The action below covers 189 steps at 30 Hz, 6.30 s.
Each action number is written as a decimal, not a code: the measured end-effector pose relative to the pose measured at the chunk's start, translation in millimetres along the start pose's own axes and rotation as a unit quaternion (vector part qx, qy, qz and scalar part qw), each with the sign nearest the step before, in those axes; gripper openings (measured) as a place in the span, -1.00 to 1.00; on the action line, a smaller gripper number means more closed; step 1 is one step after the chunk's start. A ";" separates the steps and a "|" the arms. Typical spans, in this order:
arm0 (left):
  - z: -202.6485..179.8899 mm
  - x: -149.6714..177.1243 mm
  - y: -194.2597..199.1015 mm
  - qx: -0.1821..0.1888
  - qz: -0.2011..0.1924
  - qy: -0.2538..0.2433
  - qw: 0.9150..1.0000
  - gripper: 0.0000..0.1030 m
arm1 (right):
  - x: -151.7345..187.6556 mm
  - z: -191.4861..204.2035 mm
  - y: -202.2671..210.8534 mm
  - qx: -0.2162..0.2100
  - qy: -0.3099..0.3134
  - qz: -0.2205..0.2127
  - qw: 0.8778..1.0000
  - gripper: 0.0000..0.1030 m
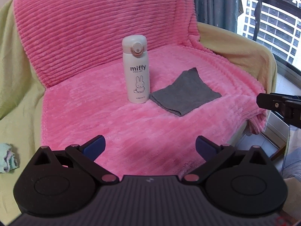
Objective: Clean container
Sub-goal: 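Move both tools toward the white Miffy bottle and grey cloth, then grasp the white Miffy bottle with the left gripper while the right gripper grasps the grey cloth, then lift the bottle with the left gripper while the right gripper lifts the cloth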
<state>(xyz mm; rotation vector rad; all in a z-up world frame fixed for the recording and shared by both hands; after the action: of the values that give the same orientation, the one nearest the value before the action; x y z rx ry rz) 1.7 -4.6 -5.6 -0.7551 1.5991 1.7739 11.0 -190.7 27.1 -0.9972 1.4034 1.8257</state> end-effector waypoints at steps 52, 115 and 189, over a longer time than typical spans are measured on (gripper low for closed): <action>52.9 -9.1 -120.2 0.012 0.055 -0.008 0.998 0.99 | 41.3 7.5 -176.7 -0.073 0.434 0.070 0.895 -0.66; 25.0 -77.0 -239.9 0.045 -0.056 -0.095 0.993 0.34 | -128.0 -29.9 -200.2 -0.276 -0.022 -0.004 0.961 -0.87; 28.1 -99.5 -263.3 0.054 -0.042 -0.063 0.996 0.34 | -26.7 -154.0 -315.0 -0.178 -0.341 0.013 0.923 -0.90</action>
<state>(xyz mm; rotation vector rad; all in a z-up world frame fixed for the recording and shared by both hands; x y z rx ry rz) 267.5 34.1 -94.2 -0.6378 1.5428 1.6284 316.3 -264.8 -130.8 -0.4097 0.6776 2.1986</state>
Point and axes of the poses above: each gripper's, at about its wrist camera, not at the fingertips, and y roughly against the way its jaws point, z to its left, x to its underside, the point moved 1 cm from there along -y, roughly the way its jaws point, and after that the axes turned 2 degrees about -z, right-handed, at the moved point
